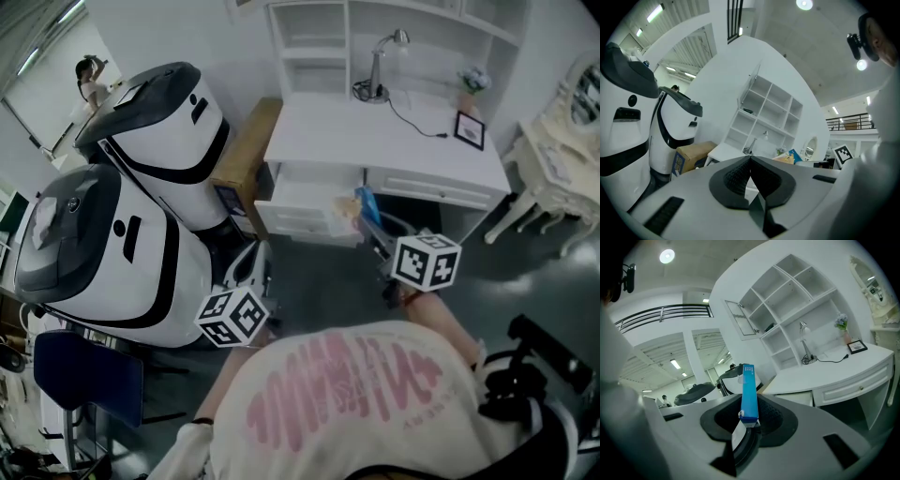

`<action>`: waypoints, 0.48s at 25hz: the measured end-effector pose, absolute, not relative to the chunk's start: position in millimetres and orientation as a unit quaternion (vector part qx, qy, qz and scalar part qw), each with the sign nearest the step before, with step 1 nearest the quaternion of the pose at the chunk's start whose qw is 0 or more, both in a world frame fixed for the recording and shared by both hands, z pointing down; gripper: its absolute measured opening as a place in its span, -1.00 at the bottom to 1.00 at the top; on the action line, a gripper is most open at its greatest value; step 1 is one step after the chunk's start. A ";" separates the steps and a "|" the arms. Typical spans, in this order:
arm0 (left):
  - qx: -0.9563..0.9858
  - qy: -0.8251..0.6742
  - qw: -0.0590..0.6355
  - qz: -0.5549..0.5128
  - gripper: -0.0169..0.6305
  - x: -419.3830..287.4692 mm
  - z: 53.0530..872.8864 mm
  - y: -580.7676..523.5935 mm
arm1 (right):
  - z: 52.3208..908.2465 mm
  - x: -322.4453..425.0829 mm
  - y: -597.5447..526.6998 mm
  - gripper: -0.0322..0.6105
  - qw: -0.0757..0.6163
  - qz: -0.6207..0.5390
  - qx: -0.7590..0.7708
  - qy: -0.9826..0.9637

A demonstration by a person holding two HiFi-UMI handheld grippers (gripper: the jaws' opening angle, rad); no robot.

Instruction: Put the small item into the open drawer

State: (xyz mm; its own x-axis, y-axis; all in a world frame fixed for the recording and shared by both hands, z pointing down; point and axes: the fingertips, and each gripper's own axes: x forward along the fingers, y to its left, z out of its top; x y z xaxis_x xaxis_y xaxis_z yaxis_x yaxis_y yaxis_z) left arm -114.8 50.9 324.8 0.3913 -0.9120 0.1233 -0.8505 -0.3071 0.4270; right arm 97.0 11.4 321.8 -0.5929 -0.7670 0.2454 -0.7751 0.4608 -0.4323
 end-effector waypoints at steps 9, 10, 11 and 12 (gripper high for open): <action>0.810 -0.538 0.224 -0.069 -0.86 -132.1 332.5 7.4 | 325.3 83.4 -30.4 -0.60 0.003 0.253 0.469 -0.846; 0.809 -0.537 0.227 -0.067 -0.86 -132.3 335.2 4.2 | 328.3 83.6 -33.8 -0.60 0.004 0.257 0.470 -0.845; 0.808 -0.537 0.231 -0.065 -0.86 -132.5 338.2 1.3 | 331.7 83.8 -36.9 -0.60 0.005 0.260 0.470 -0.843; 0.807 -0.537 0.235 -0.064 -0.86 -132.5 341.8 -1.3 | 335.6 84.1 -39.8 -0.60 0.008 0.263 0.471 -0.842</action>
State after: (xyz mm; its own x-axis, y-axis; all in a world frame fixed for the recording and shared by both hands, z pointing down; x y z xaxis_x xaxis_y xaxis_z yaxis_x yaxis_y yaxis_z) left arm -132.5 -1.3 341.8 0.4145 -0.8977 0.1490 -0.8373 -0.3122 0.4488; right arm 84.1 -39.8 335.6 -0.5567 -0.7888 0.2607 -0.7967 0.4180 -0.4365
